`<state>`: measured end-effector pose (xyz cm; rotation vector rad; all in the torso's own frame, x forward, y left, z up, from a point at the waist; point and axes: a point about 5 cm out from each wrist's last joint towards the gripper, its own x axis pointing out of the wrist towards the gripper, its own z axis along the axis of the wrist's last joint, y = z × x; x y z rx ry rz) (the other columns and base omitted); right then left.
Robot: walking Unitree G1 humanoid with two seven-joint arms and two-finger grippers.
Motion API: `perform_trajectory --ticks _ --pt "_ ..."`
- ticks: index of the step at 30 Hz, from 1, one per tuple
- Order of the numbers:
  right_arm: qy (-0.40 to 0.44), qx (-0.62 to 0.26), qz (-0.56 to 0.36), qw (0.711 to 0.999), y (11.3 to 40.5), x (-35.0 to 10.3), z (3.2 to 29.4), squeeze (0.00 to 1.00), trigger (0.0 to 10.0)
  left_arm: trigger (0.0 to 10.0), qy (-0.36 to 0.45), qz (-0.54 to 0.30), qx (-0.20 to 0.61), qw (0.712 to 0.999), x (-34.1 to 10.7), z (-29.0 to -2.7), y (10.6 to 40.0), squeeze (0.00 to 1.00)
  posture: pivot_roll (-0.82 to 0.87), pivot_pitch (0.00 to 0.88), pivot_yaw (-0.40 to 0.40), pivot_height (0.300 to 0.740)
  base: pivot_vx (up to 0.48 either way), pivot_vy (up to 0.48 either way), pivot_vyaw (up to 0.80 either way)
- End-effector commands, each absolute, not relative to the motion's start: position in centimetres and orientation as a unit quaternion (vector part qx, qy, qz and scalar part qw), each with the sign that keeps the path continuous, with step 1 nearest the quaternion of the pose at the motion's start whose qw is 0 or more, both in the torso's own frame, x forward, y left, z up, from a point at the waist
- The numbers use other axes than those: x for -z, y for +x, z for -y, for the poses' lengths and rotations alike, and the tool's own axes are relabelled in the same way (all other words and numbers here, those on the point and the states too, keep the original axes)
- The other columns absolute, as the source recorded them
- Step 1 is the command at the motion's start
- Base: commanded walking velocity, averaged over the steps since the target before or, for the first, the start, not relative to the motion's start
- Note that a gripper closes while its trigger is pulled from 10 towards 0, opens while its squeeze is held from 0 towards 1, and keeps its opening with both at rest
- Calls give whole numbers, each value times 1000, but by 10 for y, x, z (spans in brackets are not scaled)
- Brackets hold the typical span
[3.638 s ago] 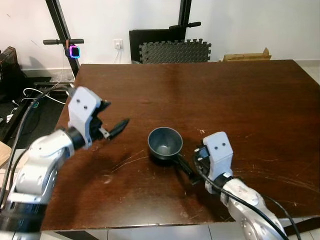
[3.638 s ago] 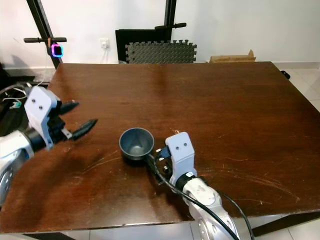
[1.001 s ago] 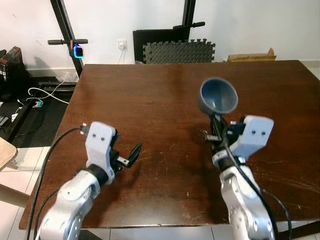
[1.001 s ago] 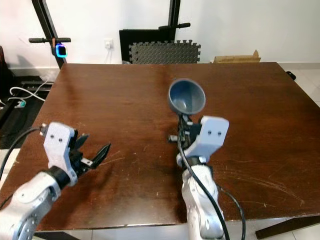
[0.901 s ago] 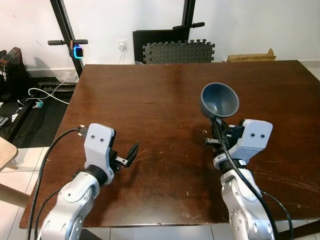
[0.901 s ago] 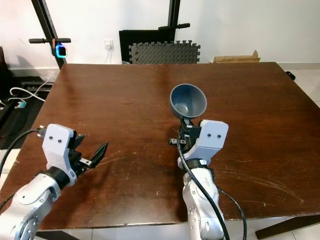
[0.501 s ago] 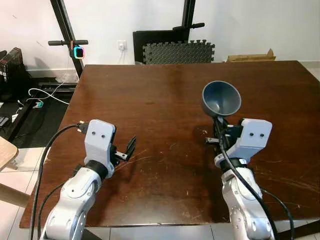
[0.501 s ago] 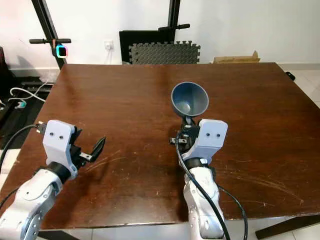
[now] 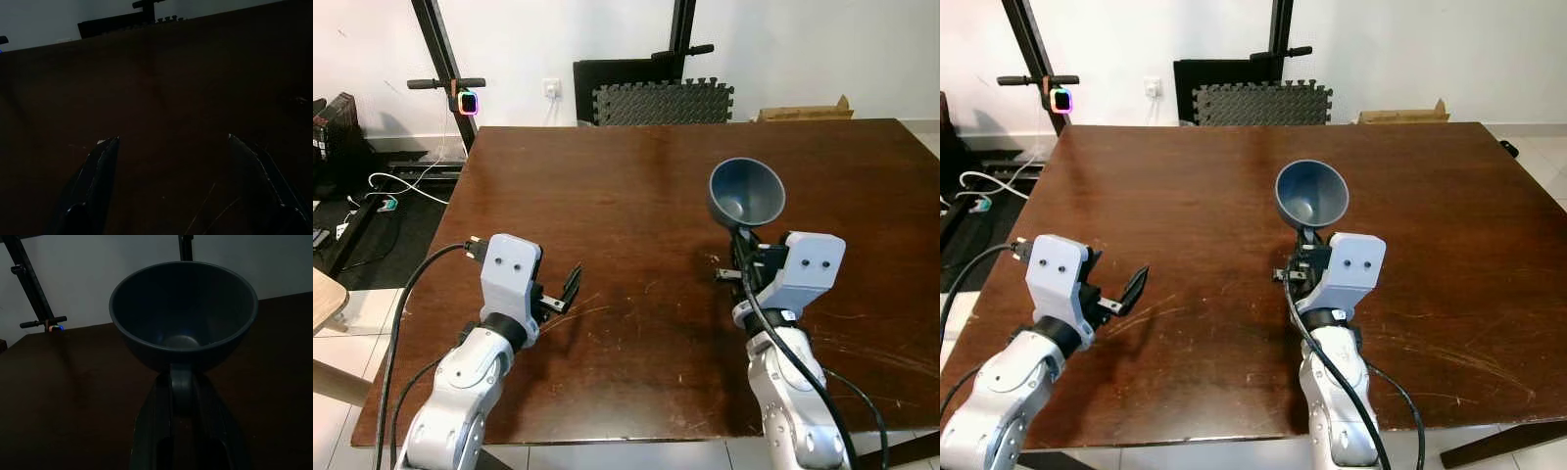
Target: Setting the table
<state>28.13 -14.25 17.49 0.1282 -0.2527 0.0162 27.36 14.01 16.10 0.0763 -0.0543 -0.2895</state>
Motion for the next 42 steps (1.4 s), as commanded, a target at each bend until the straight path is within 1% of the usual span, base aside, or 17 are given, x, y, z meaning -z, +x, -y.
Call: perform_trajectory --ticks 1,26,42 --pt "67 -9 127 990 282 -173 143 0 10000 10000 41 22 143 989 -158 -140 274 0 -13 53 73 740 0 0 0" --pt "68 -4 119 991 282 -168 145 0 10000 10000 41 24 144 988 -157 -139 275 0 -15 40 74 740 0 0 0" --pt "70 -1 116 991 282 -165 146 0 10000 10000 43 21 140 989 -156 -141 275 0 -11 46 75 740 -435 0 0"
